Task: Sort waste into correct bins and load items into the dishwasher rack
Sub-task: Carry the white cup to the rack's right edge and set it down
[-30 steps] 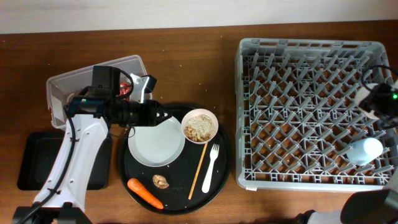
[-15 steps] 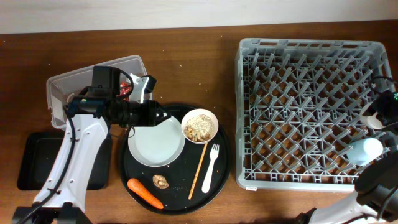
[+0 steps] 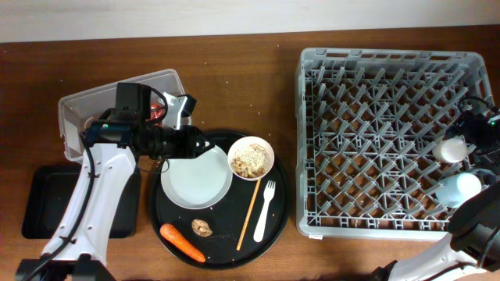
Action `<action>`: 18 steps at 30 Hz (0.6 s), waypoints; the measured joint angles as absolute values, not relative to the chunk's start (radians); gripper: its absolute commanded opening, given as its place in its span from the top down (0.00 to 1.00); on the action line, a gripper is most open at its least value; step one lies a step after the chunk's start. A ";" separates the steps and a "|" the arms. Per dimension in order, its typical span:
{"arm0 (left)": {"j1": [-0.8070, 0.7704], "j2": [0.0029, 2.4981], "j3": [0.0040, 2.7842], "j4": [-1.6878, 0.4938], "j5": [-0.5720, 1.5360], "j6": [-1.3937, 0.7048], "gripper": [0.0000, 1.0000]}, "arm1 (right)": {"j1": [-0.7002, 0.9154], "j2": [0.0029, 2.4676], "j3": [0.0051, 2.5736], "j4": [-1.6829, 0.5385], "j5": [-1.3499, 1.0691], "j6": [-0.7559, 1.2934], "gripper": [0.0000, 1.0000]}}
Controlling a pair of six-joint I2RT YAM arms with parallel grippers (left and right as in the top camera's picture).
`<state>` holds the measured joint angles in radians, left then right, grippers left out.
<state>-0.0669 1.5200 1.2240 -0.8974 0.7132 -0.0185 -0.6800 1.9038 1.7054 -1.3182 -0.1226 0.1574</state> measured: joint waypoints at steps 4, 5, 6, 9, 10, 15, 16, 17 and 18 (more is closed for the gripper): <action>-0.067 1.520 1.224 -0.898 0.713 -0.019 0.69 | -0.680 1.904 1.705 -1.325 -0.138 0.157 0.05; -0.067 1.520 1.224 -0.898 0.713 -0.019 0.69 | -0.680 1.904 1.705 -1.327 -0.141 0.158 0.05; -0.067 1.520 1.224 -0.898 0.713 -0.019 0.69 | -0.680 1.904 1.705 -1.331 -0.142 0.158 0.05; -0.067 1.520 1.224 -0.898 0.713 -0.019 0.69 | -0.680 1.904 1.705 -1.339 -0.162 0.158 0.14; -0.067 1.520 1.224 -0.898 0.713 -0.019 0.69 | -0.680 1.904 1.705 -1.339 -0.166 0.158 0.19; -0.067 1.520 1.224 -0.898 0.713 -0.018 0.69 | -0.680 1.904 1.705 -1.337 -0.187 0.159 0.53; -0.067 1.520 1.224 -0.898 0.712 -0.019 0.69 | -0.680 1.904 1.705 -1.332 -0.189 0.160 0.53; -0.067 1.520 1.224 -0.898 0.712 -0.019 0.69 | -0.680 1.904 1.705 -1.312 -0.195 0.155 0.53; -0.067 1.520 1.224 -0.898 0.712 -0.019 0.69 | -0.680 1.904 1.705 -1.306 -0.197 0.157 0.53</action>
<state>-0.0669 1.5200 1.2240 -0.8978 0.7124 -0.0185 -0.6800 1.9038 1.7054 -1.3060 -0.1974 0.1566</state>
